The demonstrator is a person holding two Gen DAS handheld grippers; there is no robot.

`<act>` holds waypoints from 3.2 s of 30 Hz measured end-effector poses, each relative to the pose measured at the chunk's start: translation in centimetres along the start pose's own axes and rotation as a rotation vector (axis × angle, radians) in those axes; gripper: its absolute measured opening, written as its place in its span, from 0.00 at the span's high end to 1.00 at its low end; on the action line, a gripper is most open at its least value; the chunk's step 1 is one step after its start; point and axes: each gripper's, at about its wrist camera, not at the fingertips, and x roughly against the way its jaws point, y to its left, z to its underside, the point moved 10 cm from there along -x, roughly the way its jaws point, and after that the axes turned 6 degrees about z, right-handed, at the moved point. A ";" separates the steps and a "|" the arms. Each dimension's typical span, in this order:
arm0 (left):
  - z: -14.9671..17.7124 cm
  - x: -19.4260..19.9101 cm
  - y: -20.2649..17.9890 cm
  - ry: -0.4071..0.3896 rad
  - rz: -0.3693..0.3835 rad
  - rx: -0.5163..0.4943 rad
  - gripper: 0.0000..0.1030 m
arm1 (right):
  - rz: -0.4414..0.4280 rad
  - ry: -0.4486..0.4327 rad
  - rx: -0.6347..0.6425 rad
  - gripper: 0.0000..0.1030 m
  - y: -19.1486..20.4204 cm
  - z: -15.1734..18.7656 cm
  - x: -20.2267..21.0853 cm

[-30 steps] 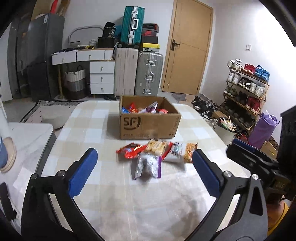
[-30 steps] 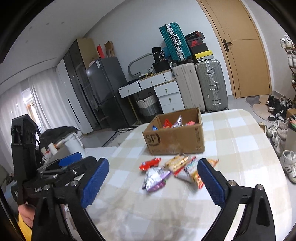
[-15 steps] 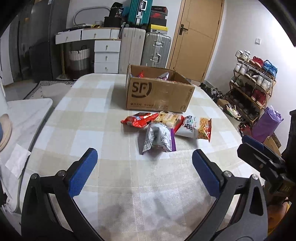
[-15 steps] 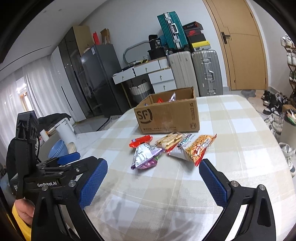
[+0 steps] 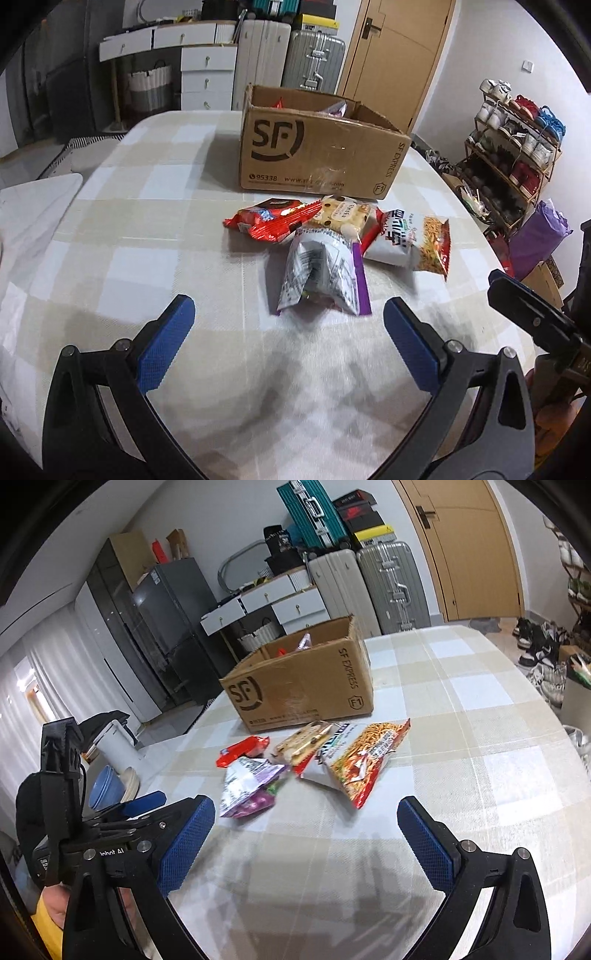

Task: Organize snacks
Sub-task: 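Move both grippers back toward the remaining snacks, then grasp the white-purple bag with the left gripper while the right gripper grasps the fries snack bag, then lift and carry both held bags over the box with both grippers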

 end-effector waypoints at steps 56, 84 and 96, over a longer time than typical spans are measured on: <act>0.3 -4.6 -0.4 0.091 0.264 0.103 0.54 | -0.015 0.178 -0.182 0.02 -3.5 0.2 -6.0; 0.1 -7.0 0.5 0.135 0.242 0.128 0.54 | -0.026 0.202 -0.127 0.58 -3.4 -2.0 -10.4; -0.3 -3.4 -0.2 0.066 0.237 0.088 0.54 | -0.111 0.108 -0.119 0.69 -1.4 -2.5 -4.1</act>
